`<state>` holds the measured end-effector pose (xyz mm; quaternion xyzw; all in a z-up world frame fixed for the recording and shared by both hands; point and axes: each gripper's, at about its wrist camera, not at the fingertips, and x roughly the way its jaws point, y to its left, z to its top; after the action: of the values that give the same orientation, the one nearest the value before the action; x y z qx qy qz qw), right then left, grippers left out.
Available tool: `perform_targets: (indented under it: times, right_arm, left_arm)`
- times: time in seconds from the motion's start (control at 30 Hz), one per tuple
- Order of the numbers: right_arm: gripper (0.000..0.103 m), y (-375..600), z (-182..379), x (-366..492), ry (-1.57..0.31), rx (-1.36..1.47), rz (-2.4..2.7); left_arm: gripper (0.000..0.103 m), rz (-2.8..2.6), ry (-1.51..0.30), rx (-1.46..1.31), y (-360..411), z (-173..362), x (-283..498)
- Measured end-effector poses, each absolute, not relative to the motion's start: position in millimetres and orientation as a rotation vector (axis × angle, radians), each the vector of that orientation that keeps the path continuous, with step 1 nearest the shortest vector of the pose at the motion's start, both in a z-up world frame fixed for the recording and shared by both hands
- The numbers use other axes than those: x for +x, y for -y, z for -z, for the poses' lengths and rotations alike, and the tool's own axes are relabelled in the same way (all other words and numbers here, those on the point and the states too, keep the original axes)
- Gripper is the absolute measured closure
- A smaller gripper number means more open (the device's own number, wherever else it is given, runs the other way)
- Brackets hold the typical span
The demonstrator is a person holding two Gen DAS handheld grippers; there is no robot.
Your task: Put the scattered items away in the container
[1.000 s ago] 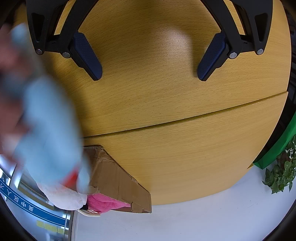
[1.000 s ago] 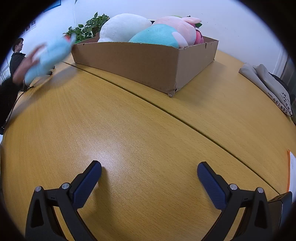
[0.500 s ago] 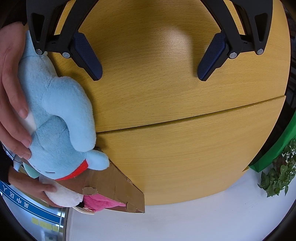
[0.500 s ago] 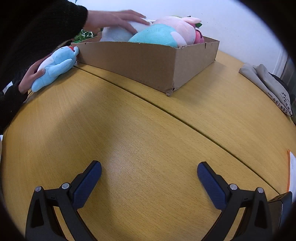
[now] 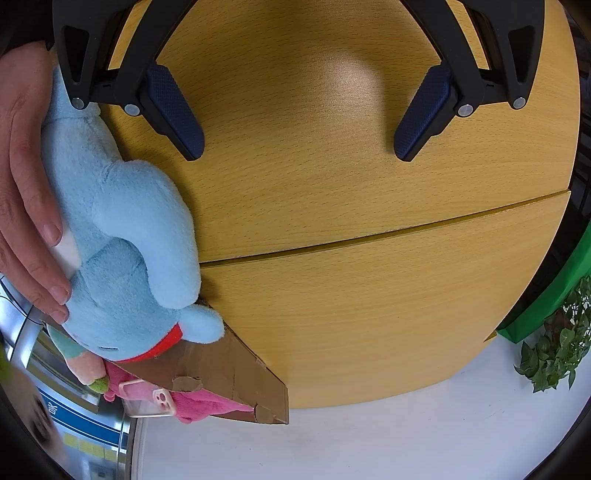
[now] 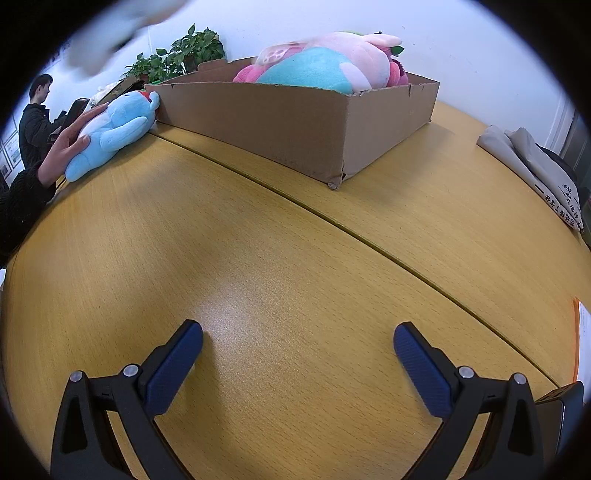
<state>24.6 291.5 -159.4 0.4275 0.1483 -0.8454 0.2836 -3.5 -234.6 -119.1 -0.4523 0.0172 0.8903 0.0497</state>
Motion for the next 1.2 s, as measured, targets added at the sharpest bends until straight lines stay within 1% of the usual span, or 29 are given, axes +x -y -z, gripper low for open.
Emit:
perform_targets:
  times: [1.2]
  right_arm:
    - [0.0,-292.1,159.3,22.9,-0.396,1.146,2.26]
  left_arm:
    - [0.0,-2.71,-0.051,-1.378,230.3,117.4,-2.7]
